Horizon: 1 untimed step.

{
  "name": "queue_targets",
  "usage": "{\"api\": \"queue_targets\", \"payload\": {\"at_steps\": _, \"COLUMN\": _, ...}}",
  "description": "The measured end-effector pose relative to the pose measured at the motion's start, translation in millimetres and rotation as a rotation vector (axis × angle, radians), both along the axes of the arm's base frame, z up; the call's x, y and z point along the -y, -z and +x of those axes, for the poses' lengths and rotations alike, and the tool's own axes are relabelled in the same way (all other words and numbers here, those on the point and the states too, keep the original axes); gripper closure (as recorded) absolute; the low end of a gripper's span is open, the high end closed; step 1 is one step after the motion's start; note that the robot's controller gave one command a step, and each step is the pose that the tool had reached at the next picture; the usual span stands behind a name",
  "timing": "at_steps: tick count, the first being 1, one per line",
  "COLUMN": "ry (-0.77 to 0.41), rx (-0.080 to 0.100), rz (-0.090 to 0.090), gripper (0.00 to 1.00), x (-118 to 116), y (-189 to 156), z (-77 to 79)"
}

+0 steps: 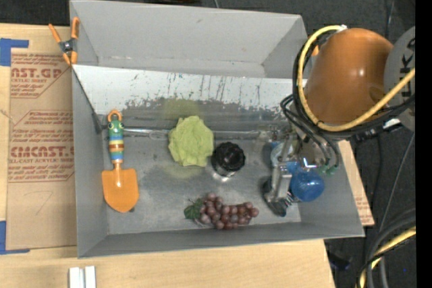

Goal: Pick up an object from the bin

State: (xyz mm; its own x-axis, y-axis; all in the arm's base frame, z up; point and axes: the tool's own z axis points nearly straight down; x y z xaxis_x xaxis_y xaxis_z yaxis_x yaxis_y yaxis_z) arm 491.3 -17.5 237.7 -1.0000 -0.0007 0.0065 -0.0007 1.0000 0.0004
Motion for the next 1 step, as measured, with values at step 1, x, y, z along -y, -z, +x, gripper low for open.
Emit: {"api": "queue_targets", "payload": {"at_steps": 1, "ry": 0.000, "rx": 0.008, "rz": 0.000, "gripper": 0.00, "x": 0.1, "y": -3.7, "z": 1.6}}
